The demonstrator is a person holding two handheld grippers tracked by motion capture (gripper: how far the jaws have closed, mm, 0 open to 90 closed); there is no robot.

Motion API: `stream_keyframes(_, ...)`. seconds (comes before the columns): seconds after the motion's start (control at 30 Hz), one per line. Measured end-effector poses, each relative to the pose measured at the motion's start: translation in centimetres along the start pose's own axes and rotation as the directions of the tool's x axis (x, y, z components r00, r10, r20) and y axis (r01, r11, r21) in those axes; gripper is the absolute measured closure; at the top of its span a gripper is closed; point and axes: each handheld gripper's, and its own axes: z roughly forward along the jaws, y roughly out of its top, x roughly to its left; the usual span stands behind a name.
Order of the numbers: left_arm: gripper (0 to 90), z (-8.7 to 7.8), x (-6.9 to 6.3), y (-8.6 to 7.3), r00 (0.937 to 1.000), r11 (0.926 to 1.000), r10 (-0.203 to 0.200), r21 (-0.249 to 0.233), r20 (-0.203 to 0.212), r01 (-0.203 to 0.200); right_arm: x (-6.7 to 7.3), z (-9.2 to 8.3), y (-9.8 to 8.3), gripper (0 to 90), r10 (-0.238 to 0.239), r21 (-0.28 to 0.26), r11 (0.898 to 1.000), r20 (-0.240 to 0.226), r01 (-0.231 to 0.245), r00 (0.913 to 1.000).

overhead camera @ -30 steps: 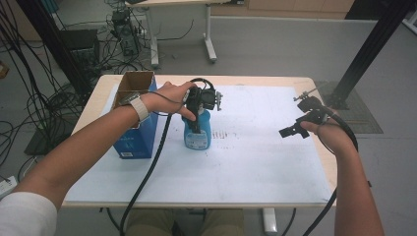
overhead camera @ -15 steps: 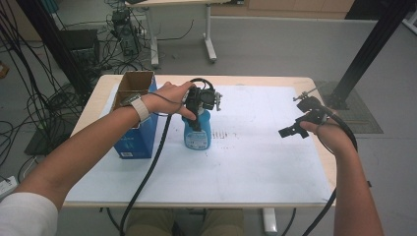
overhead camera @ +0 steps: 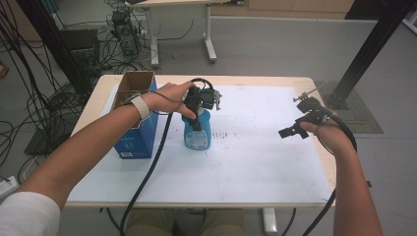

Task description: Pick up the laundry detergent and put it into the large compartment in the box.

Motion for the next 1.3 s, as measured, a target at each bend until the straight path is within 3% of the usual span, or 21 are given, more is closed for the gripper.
stream_keyframes(0.47,39.6,0.10,0.66,-0.57,0.9995,0.9996,-0.021,-0.020,0.025,0.022,0.03,-0.26,-0.30,5.4,0.005,0.001,1.000,0.006,-0.005,1.0000)
stream_keyframes(1.3,39.9,0.09,0.46,-0.28,0.9995,0.9997,-0.024,-0.007,0.019,0.024,-0.01,-0.48,-0.43,5.4,0.007,0.000,1.000,0.009,-0.007,0.9999)
